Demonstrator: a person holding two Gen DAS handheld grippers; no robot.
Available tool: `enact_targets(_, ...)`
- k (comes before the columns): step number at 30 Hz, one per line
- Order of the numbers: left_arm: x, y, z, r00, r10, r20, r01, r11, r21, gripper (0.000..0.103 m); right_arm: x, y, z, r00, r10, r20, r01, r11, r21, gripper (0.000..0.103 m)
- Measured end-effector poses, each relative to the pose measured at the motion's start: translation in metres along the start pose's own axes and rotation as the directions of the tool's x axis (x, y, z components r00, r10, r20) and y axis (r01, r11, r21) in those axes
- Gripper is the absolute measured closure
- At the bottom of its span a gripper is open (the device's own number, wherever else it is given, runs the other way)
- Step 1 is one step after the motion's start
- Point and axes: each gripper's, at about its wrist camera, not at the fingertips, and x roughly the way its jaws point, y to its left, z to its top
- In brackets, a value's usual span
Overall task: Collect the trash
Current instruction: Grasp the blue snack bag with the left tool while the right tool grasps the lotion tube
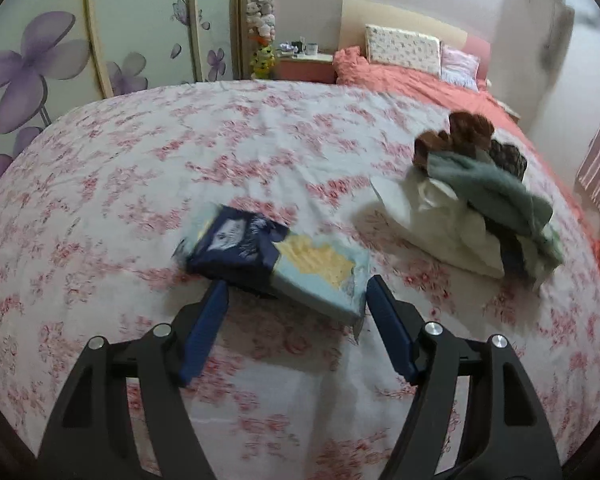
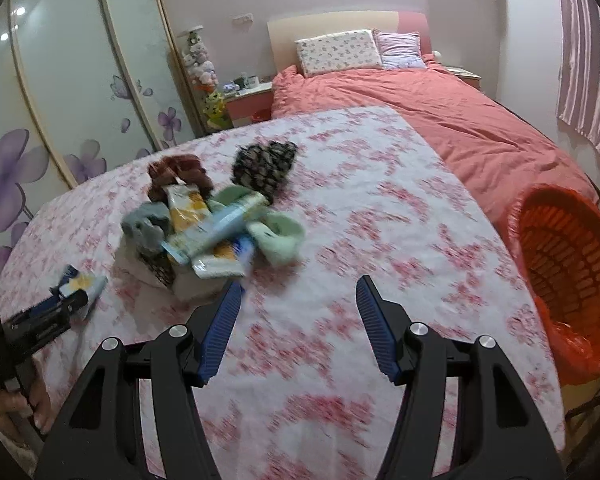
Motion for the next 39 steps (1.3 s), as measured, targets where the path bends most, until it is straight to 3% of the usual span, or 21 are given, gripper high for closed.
enact_targets(7,-0.005,0.004,0.003,1.0,-0.007,0.01,0.008,1.0,-0.01,0.032,0.036,0.039,0.031,0.997,0.072,-0.007,-0.072,0.997,0.042,0.043)
enact_targets(13,-0.002,0.008,0.005,1.0,-0.018,0.003,0.018,1.0,-0.026,0.032,0.079,0.053,0.043,0.996,0.023,-0.087,-0.015,0.996,0.087,0.044)
enact_targets(15,0.001,0.011,0.005,1.0,-0.018,-0.002,0.018,0.999,-0.033,0.032,0.089,0.055,0.04,0.993,-0.008,-0.121,0.017,0.997,0.072,0.053)
enact_targets(19,0.003,0.017,0.005,1.0,-0.02,-0.007,0.019,0.999,-0.043,0.032,0.08,0.04,0.032,0.992,-0.046,-0.118,0.051,0.998,0.039,0.065)
enact_targets(24,0.008,0.022,0.005,0.999,-0.027,-0.018,0.026,0.998,-0.053,0.032,0.073,0.016,0.028,0.993,-0.025,-0.117,0.035,0.996,0.077,0.065)
enact_targets(32,0.014,0.024,0.009,0.999,-0.034,-0.033,0.032,0.997,-0.067,0.032,0.091,0.023,0.035,0.991,-0.035,-0.125,0.041,0.998,0.042,0.067)
enact_targets(39,0.023,0.02,0.019,0.999,-0.039,-0.034,0.038,0.999,-0.037,0.032,0.069,0.0,0.03,0.996,-0.029,-0.084,0.035,0.997,0.063,0.067)
